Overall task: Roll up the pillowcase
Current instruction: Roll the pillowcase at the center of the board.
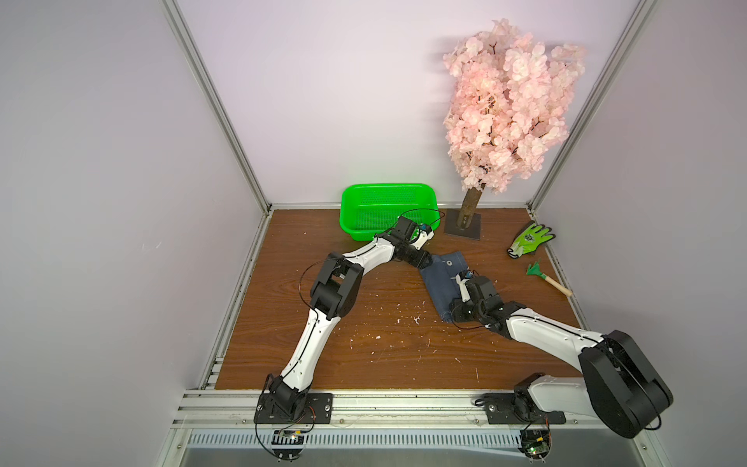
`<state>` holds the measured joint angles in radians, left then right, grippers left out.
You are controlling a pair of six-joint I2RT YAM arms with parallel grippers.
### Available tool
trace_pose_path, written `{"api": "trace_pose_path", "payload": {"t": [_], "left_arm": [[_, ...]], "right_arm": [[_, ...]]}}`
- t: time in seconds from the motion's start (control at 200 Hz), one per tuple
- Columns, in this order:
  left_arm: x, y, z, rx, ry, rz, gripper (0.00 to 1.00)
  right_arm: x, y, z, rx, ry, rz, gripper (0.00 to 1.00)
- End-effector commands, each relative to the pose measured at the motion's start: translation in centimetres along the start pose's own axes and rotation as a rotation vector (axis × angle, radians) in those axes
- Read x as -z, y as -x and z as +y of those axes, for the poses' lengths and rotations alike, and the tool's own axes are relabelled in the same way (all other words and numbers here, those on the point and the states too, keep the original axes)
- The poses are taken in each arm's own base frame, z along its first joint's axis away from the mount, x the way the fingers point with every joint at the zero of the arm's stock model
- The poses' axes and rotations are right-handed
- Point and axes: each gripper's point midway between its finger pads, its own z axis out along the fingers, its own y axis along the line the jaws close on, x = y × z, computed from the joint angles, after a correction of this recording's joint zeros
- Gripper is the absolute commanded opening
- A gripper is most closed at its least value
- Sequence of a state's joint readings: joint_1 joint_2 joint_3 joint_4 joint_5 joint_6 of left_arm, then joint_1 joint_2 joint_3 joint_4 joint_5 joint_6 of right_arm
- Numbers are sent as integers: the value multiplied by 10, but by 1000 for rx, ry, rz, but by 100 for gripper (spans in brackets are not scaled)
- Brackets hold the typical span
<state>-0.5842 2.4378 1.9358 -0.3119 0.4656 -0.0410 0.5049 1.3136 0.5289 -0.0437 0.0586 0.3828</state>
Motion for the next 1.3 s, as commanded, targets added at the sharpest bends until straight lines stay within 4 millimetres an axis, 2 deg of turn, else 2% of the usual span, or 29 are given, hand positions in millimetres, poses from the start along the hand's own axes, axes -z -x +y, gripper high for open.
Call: {"api": "trace_pose_path", "payload": {"t": [0.0,0.07,0.27,0.4,0.565,0.771,0.911,1.116,1.296], "left_arm": [[-21,-52,7,36,16,158,55],[-21,-53,4,34,4,159,55],[-22,-49,-2,34,-33,153,55],[-23,-51,-4,33,-56,164,55],[-25,-52,-10,40,-97,174,55],[-22,-50,-12,70,-141,172,55],[-18,-48,-7,89,-154,164,55],[-13,-43,-8,108,-177,152,55],[-12,-43,-8,115,-184,150,55]], "right_arm": [[-4,-40,-19,-23,-86,118,40],[5,-25,-14,14,-93,83,40],[51,52,23,165,-45,-105,45],[63,76,54,301,-12,-164,53],[40,72,69,496,-90,-104,61],[20,67,78,625,-196,-113,72],[6,64,83,723,-281,-90,74],[-13,54,72,847,-474,-31,75],[-25,47,63,902,-560,8,75]]}}
